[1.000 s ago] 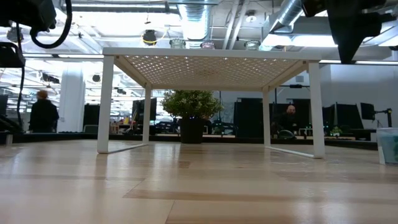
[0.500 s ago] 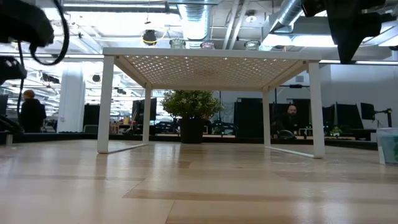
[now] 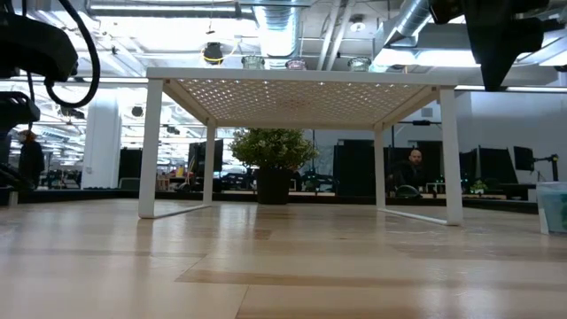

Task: Pick & Place candle stick holders
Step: Put the white patterned scented candle on the shelf, then put the blue patterned scented candle on the shelf

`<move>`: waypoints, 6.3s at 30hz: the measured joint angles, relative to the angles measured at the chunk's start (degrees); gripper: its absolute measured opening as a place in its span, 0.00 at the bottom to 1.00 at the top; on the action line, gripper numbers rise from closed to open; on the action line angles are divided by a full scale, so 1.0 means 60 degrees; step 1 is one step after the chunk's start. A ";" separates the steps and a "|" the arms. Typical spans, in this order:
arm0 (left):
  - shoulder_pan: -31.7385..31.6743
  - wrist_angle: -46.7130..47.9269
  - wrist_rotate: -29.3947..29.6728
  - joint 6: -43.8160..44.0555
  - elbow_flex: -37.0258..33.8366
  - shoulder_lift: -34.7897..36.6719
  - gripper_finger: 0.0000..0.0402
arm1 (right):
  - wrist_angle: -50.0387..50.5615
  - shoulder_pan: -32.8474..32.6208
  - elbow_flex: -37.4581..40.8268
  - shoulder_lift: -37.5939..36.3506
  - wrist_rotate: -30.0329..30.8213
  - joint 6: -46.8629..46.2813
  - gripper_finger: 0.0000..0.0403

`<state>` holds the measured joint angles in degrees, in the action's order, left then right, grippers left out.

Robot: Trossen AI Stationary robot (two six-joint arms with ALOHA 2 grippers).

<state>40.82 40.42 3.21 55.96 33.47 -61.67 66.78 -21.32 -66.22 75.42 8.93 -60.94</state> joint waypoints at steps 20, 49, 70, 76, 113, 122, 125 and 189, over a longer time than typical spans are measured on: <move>0.0670 -0.0230 0.0461 0.0723 -0.0404 -0.0315 0.93 | 0.0007 0.0087 0.0000 0.0000 -0.0011 0.0232 0.82; 0.0756 -0.0744 0.0248 0.0725 -0.0393 -0.1927 0.80 | 0.0080 0.0087 0.0000 -0.0029 -0.0017 0.0439 0.82; -0.0548 -0.0809 -0.0119 0.1792 0.0425 0.0015 0.76 | 0.0289 0.0138 0.0000 -0.0033 -0.0015 0.0502 0.82; -0.1251 -0.0826 0.0004 0.1751 0.1504 0.1020 0.76 | 0.0298 0.0138 0.0000 -0.0036 -0.0018 0.0584 0.82; -0.6677 -0.0474 -0.0343 -0.2036 0.4590 -0.1561 0.76 | 0.0528 0.0207 -0.0004 -0.0199 -0.0463 0.1260 0.82; -0.6721 -0.0500 -0.0238 -0.2305 0.4590 -0.1581 0.78 | 0.0537 0.0211 -0.0004 -0.0204 -0.0437 0.1260 0.82; -0.6721 -0.0590 -0.0091 -0.2718 0.4590 -0.1597 0.81 | 0.0537 0.0211 -0.0004 -0.0204 -0.0422 0.1256 0.82; -0.5712 0.1586 -0.2975 -0.3967 0.4590 0.0384 0.01 | 0.0408 0.0452 -0.0004 -0.0197 -0.0495 0.1193 0.82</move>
<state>6.55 49.94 -14.63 32.16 61.01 -59.37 69.23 -18.60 -66.24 74.24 5.96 -53.78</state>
